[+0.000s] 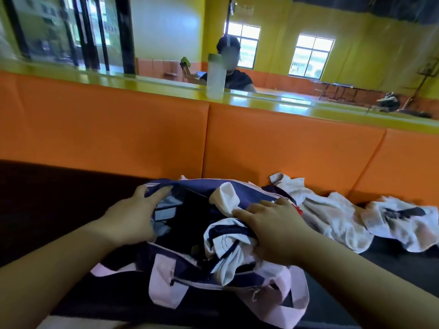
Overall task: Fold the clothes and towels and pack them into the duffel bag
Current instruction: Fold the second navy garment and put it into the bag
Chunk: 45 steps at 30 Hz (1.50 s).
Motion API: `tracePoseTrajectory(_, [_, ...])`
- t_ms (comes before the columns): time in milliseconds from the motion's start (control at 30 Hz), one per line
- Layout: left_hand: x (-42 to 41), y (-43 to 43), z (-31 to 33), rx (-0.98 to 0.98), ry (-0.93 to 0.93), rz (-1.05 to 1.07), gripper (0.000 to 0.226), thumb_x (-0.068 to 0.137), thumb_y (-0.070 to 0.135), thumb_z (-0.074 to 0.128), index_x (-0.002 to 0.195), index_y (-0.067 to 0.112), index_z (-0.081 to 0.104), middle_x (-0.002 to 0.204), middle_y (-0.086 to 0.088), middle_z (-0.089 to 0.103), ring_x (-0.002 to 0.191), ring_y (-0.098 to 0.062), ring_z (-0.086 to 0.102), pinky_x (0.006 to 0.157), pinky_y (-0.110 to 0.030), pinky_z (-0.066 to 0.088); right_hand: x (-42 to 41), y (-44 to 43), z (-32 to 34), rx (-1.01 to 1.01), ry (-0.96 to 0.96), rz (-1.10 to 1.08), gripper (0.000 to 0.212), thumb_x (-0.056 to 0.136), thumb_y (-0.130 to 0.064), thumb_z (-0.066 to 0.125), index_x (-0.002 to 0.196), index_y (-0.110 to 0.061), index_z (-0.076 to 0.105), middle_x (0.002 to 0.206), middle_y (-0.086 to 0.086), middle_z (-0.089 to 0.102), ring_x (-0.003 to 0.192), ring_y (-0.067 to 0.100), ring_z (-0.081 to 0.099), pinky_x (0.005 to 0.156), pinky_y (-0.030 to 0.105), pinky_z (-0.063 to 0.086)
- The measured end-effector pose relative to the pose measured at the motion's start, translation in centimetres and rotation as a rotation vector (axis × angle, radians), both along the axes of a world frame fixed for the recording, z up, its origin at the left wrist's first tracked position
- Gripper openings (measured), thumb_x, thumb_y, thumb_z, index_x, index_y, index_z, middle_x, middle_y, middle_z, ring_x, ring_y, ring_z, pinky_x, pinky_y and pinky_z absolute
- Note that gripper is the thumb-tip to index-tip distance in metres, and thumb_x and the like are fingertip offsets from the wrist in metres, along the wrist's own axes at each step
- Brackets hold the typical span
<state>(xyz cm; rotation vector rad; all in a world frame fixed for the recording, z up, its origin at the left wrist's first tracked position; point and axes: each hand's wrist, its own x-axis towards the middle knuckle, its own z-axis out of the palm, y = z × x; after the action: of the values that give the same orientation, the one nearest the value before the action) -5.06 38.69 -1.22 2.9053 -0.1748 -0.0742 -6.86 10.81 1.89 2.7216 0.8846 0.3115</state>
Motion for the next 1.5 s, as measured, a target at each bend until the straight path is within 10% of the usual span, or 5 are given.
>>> tracePoseTrajectory(167, [0.4, 0.1, 0.6, -0.198, 0.08, -0.103, 0.115, 0.065, 0.006, 0.07, 0.143, 0.049, -0.003, 0.134, 0.003, 0.023, 0.083, -0.014, 0.058, 0.056, -0.02, 0.052, 1.2, 3.4, 0.8, -0.008, -0.001, 0.012, 0.053, 0.08, -0.038, 0.06, 0.128, -0.029, 0.039, 0.106, 0.004, 0.058, 0.101, 0.029, 0.054, 0.073, 0.04, 0.027])
tracePoseTrajectory(733, [1.4, 1.4, 2.6, -0.183, 0.158, -0.161, 0.117, 0.059, 0.012, 0.076, 0.143, 0.046, 0.002, 0.119, 0.008, 0.032, 0.09, -0.013, 0.056, 0.072, -0.032, 0.057, 3.6, 6.8, -0.8, -0.561, 0.123, 0.005, 0.048, 0.097, -0.03, 0.039, 0.14, -0.01, 0.028, 0.131, 0.013, 0.051, 0.109, 0.034, 0.054, 0.081, 0.042, 0.036])
tracePoseTrajectory(933, [1.3, 0.7, 2.5, -0.209, 0.117, -0.186, 0.112, 0.063, 0.01, 0.075, 0.144, 0.041, 0.004, 0.126, 0.006, 0.031, 0.082, -0.012, 0.056, 0.056, -0.019, 0.048, 2.9, 7.0, 0.0, -0.3, 0.111, 0.048, 0.046, 0.087, -0.029, 0.056, 0.13, -0.023, 0.039, 0.115, 0.008, 0.06, 0.104, 0.032, 0.056, 0.072, 0.037, 0.027])
tracePoseTrajectory(1100, [1.3, 0.7, 2.5, -0.146, 0.1, -0.205, 0.115, 0.053, 0.023, 0.084, 0.141, 0.044, 0.012, 0.118, 0.007, 0.036, 0.095, -0.017, 0.055, 0.08, -0.036, 0.056, 2.8, 10.4, 0.0, -0.149, 0.078, 0.146, 0.047, 0.088, -0.031, 0.054, 0.132, -0.023, 0.039, 0.126, 0.008, 0.053, 0.108, 0.034, 0.051, 0.076, 0.04, 0.031])
tracePoseTrajectory(1500, [1.2, 1.5, 2.8, -0.062, 0.229, -0.139, 0.119, 0.061, 0.003, 0.075, 0.146, 0.036, -0.001, 0.12, 0.006, 0.03, 0.064, -0.009, 0.05, 0.044, -0.021, 0.041, 4.9, 13.1, -5.3, -0.147, 0.246, 0.189, 0.074, 0.089, -0.034, 0.057, 0.149, -0.02, 0.014, 0.151, 0.018, 0.024, 0.137, 0.039, 0.023, 0.108, 0.053, 0.023])
